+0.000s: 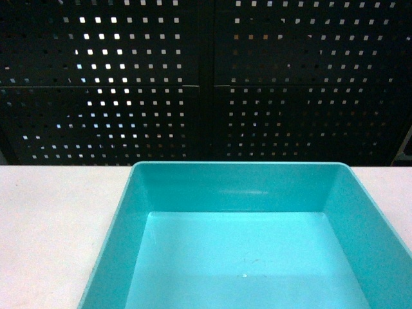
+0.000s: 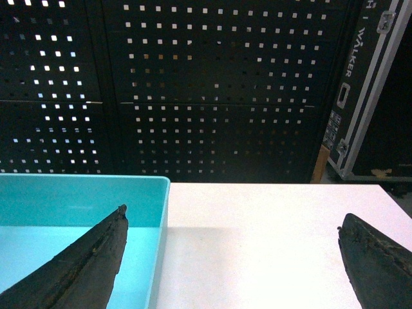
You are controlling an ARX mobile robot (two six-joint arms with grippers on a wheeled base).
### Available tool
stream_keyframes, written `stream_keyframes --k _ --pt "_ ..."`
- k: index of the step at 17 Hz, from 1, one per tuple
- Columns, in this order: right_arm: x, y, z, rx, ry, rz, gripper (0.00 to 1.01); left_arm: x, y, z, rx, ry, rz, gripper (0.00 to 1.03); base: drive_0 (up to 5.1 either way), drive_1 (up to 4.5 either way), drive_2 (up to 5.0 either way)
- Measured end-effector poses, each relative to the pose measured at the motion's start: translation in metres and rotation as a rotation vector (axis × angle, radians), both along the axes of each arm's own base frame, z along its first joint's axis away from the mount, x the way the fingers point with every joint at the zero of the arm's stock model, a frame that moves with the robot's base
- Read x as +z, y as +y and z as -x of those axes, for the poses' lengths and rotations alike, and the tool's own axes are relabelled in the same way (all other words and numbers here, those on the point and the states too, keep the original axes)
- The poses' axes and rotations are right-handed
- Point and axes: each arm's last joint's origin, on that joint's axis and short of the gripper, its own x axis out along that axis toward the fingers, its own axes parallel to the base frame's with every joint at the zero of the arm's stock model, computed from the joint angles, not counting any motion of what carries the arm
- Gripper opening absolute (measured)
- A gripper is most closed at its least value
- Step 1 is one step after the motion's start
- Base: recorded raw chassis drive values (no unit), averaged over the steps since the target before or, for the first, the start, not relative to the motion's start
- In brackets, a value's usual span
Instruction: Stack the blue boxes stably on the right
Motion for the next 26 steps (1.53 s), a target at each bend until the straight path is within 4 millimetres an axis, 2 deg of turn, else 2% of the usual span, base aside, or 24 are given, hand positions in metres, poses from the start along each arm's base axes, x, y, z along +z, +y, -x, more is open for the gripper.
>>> stream_keyframes --k 16,17,19,20,22,23,24,26 --pt "0.001 0.0 0.0 0.001 -0.005 0.0 0.98 0.002 -0.001 -0.001 -0.005 -0.021 -0.003 0.98 0.0 0.0 0.0" --pt "0.004 -0.004 -0.005 0.017 -0.029 0.001 0.98 0.012 -0.009 -0.008 0.015 -0.107 -0.025 0.98 0.0 0.0 0.0" --pt "0.003 -0.012 -0.02 0.027 0.04 -0.007 0.98 0.009 -0.032 -0.025 -0.053 -0.01 -0.076 0.98 0.0 0.0 0.0" --pt "0.021 -0.015 -0.03 0.062 0.02 -0.01 0.98 0.026 -0.045 -0.038 -0.109 0.012 -0.105 0.98 0.0 0.0 0.0" --pt "0.064 -0.019 -0.055 0.104 -0.062 0.004 0.98 0.09 -0.061 -0.07 -0.187 -0.076 -0.084 0.98 0.0 0.0 0.0" --pt "0.076 -0.02 -0.069 0.124 -0.056 0.003 0.98 0.109 -0.067 -0.086 -0.186 -0.098 -0.09 0.98 0.0 0.0 0.0" --pt "0.081 -0.019 -0.083 0.153 -0.029 -0.001 0.98 0.113 -0.071 -0.102 -0.177 -0.045 -0.107 0.98 0.0 0.0 0.0" --pt "0.081 -0.017 -0.106 0.204 0.057 -0.003 0.98 0.107 -0.077 -0.126 -0.134 0.048 -0.134 0.98 0.0 0.0 0.0"
